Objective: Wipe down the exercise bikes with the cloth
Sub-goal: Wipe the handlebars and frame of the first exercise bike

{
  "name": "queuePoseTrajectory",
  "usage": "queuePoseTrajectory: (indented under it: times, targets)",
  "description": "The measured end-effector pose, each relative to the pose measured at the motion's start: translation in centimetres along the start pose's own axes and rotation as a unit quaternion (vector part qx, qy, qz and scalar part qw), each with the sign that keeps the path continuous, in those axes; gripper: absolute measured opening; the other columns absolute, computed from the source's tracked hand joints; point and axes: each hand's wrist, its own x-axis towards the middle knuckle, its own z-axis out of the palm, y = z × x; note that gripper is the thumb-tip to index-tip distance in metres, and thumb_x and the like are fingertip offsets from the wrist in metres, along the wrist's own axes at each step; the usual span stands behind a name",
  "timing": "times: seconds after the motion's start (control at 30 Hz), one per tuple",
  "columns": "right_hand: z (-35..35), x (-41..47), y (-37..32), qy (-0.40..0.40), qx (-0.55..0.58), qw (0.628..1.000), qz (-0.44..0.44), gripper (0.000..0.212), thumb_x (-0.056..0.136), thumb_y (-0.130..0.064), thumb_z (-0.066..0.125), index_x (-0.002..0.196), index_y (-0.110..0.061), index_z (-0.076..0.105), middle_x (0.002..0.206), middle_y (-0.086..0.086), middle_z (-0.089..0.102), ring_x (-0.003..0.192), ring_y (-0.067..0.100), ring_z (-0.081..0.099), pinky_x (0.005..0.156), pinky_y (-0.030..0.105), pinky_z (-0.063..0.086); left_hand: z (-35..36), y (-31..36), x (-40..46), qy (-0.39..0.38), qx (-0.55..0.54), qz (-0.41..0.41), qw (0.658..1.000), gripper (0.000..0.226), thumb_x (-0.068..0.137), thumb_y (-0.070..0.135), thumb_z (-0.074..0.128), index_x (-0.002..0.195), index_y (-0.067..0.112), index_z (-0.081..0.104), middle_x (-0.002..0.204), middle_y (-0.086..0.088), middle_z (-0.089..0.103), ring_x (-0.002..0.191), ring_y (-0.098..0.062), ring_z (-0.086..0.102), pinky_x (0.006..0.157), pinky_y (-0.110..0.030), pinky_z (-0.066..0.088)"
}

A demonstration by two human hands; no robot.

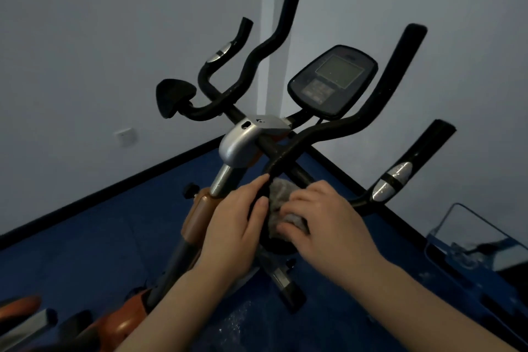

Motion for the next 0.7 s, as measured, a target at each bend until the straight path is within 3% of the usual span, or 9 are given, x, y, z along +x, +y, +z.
queuePoseTrajectory:
  times: [0.1, 0.2, 0.3, 0.4, 0.5, 0.6, 0.7]
  targets:
    - [-0.6, 0.0, -0.2, 0.002, 0.081, 0.995, 0.064, 0.012, 0.081, -0.041, 0.064, 0.084, -0.032, 0.071, 0.089, -0.018, 0.064, 0.092, 0.0, 0.046, 0.079, 0.023, 0.042, -0.9, -0.6, -0.2, -0.025, -0.031, 0.016, 0.999, 0.043, 0.095, 0.037, 0.038, 0.137, 0.032, 0.045, 0.117, 0.023, 0.058, 0.111, 0.015, 0.047, 0.089, -0.001, 0.032]
    - [-0.1, 1.8, -1.0, 0.103, 0.155, 0.976, 0.114, 0.008, 0.079, -0.029, 0.071, 0.084, -0.024, 0.073, 0.091, -0.011, 0.063, 0.091, 0.006, 0.057, 0.083, 0.029, 0.049, -1.8, -1.2, -0.5, -0.03, -0.07, 0.028, 0.997, 0.04, 0.095, 0.032, 0.039, 0.133, 0.035, 0.048, 0.107, 0.03, 0.059, 0.105, 0.016, 0.05, 0.084, 0.001, 0.032]
    - [2.0, 1.8, -3.2, 0.101, 0.047, 0.991, 0.074, 0.01, 0.079, -0.022, 0.072, 0.089, -0.019, 0.07, 0.092, -0.005, 0.063, 0.088, 0.012, 0.057, 0.079, 0.033, 0.051, -2.3, -1.9, -0.7, -0.032, -0.128, 0.025, 0.991, 0.035, 0.096, 0.023, 0.042, 0.128, 0.026, 0.056, 0.103, 0.027, 0.062, 0.101, 0.018, 0.052, 0.081, 0.004, 0.033]
    - [2.5, 0.0, -3.3, 0.022, -0.021, 0.999, 0.024, 0.011, 0.077, -0.027, 0.071, 0.086, -0.024, 0.066, 0.089, -0.009, 0.061, 0.088, 0.011, 0.053, 0.076, 0.031, 0.047, -2.6, -2.4, -0.7, -0.042, -0.122, 0.044, 0.991, 0.034, 0.097, 0.016, 0.044, 0.128, 0.021, 0.057, 0.094, 0.032, 0.063, 0.099, 0.024, 0.048, 0.08, 0.007, 0.03]
    - [0.8, -0.3, -2.3, -0.054, 0.021, 0.998, 0.004, 0.009, 0.081, -0.035, 0.065, 0.086, -0.032, 0.058, 0.092, -0.017, 0.055, 0.095, 0.005, 0.048, 0.084, 0.028, 0.042, -3.0, -2.5, -0.6, -0.062, -0.137, 0.062, 0.987, 0.032, 0.098, 0.02, 0.042, 0.126, 0.03, 0.053, 0.106, 0.045, 0.057, 0.1, 0.021, 0.051, 0.081, 0.005, 0.033]
    - [0.7, 1.1, -3.4, 0.039, 0.068, 0.995, 0.056, 0.012, 0.081, -0.032, 0.067, 0.09, -0.029, 0.059, 0.097, -0.014, 0.057, 0.096, 0.006, 0.049, 0.083, 0.024, 0.044, -3.2, -2.9, -0.4, -0.072, -0.157, 0.066, 0.983, 0.033, 0.096, 0.026, 0.04, 0.126, 0.029, 0.056, 0.106, 0.041, 0.06, 0.098, 0.016, 0.055, 0.079, 0.003, 0.036]
    - [2.3, 1.2, -4.6, 0.034, -0.018, 0.998, 0.056, 0.02, 0.078, -0.03, 0.072, 0.095, -0.024, 0.065, 0.101, -0.007, 0.063, 0.099, 0.013, 0.053, 0.085, 0.032, 0.045, -3.1, -3.1, -0.5, -0.078, -0.164, 0.059, 0.982, 0.039, 0.094, 0.032, 0.039, 0.128, 0.023, 0.056, 0.098, 0.029, 0.066, 0.098, 0.016, 0.056, 0.078, 0.003, 0.036]
